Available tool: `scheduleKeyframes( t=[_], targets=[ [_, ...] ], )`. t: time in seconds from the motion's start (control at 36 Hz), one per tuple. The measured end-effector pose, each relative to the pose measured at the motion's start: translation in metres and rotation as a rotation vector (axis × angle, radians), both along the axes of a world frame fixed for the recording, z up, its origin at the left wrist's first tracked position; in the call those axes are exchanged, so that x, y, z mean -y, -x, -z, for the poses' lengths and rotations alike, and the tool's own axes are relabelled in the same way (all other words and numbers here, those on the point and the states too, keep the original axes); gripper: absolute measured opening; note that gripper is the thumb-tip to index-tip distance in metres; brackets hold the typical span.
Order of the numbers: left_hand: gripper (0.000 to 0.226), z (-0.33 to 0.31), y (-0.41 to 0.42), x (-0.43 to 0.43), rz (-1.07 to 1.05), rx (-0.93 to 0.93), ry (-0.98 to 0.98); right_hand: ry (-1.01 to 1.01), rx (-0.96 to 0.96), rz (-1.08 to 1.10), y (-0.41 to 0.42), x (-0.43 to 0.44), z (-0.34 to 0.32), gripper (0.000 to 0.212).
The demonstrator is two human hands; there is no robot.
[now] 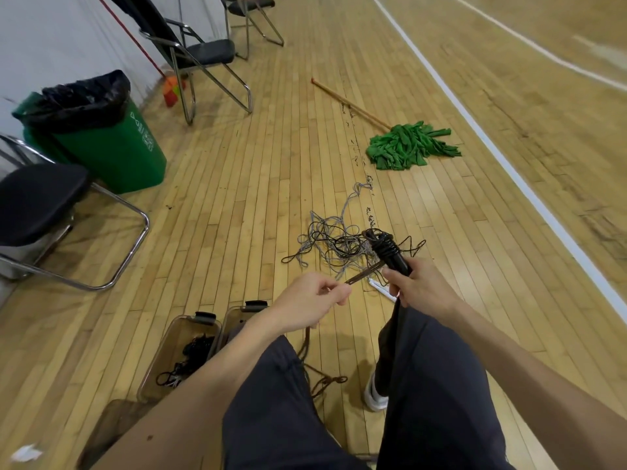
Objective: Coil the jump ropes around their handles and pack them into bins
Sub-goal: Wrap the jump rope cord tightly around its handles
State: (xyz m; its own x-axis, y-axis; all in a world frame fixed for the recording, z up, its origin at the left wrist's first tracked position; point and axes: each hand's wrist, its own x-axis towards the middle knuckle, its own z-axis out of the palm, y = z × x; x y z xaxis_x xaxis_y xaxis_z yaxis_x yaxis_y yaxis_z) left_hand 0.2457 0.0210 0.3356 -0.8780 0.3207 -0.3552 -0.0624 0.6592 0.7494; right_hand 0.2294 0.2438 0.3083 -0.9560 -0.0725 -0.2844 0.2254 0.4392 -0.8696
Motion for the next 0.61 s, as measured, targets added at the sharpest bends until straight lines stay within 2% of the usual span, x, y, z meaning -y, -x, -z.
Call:
scheduleKeyframes(
  t=[0.08, 0.17, 0.31, 0.44, 0.61],
  targets=[
    [0.029, -0.008, -0.001, -0.008, 0.142, -0.189, 0.258, -0.117, -0.012, 0.009, 0.002, 0.005, 0.002, 0.019],
    [0.023, -0.019, -0.001, -0.013, 0.221, -0.428, 0.466, -0.074, 0.076, -0.008, 0.004, 0.006, 0.003, 0.010],
    [0.023, -0.042, 0.008, -0.015, 0.278, -0.625, 0.579, -0.135, 0.123, -0.090, 0.007, 0.006, 0.000, 0.008],
    [0.015, -0.072, 0.015, -0.021, 0.395, -0.608, 0.639, -0.118, 0.287, -0.247, 0.003, 0.006, -0.014, 0.011],
    [0.013, -0.100, 0.025, -0.031, 0.581, -0.406, 0.648, -0.217, 0.489, -0.508, -0.006, 0.007, -0.034, 0.011]
  ],
)
